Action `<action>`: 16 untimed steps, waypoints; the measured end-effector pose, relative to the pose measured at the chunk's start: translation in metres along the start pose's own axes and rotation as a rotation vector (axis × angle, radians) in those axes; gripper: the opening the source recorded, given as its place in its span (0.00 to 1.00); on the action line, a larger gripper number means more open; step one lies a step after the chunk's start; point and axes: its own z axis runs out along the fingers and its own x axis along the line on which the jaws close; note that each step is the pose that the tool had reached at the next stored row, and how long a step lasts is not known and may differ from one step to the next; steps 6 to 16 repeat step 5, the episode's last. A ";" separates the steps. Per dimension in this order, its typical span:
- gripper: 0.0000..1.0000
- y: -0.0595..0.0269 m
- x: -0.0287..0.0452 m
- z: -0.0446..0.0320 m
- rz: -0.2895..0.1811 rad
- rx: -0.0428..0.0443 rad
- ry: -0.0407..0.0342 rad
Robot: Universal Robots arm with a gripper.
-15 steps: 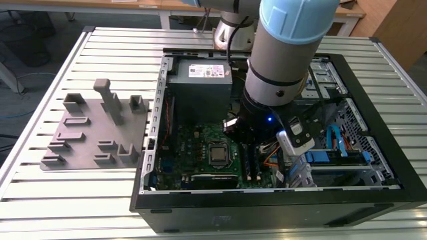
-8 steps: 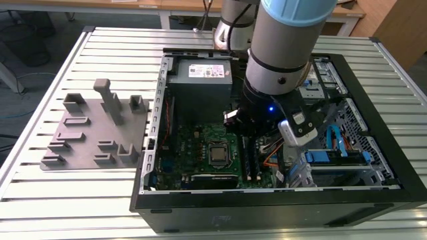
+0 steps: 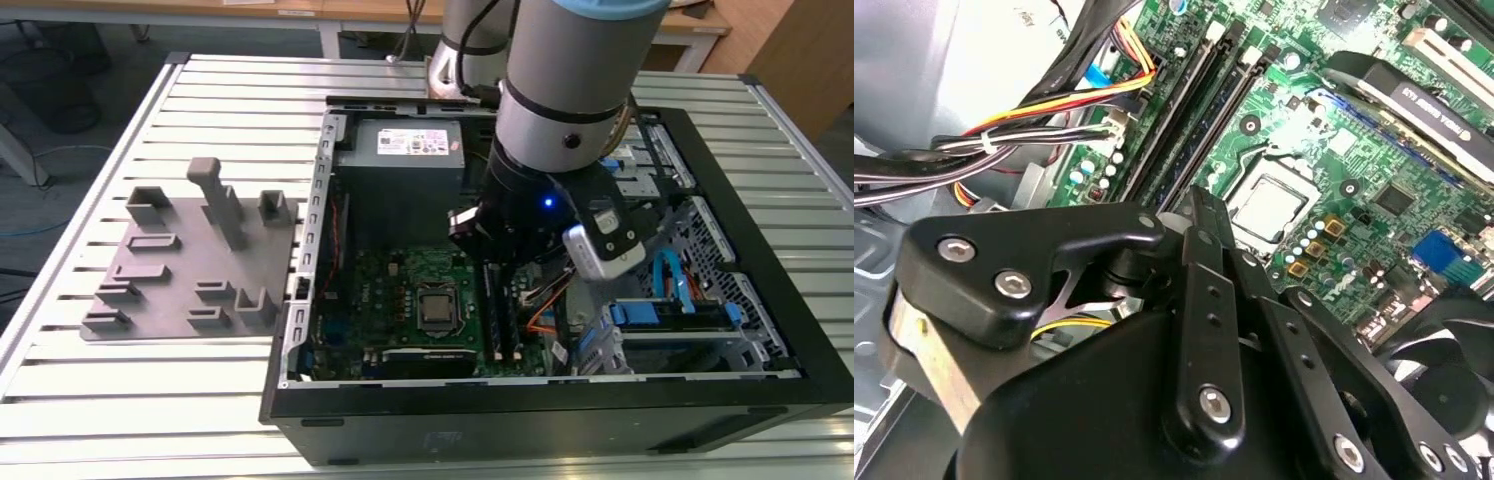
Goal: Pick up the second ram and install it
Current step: 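Press down the second ram until it locks into place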
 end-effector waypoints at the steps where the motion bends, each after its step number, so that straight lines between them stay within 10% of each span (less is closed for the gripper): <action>1: 0.11 0.0000 0.0000 0.0000 0.000 -0.0001 0.0000; 16: 0.11 0.0000 0.0000 -0.0002 0.000 0.0002 0.0001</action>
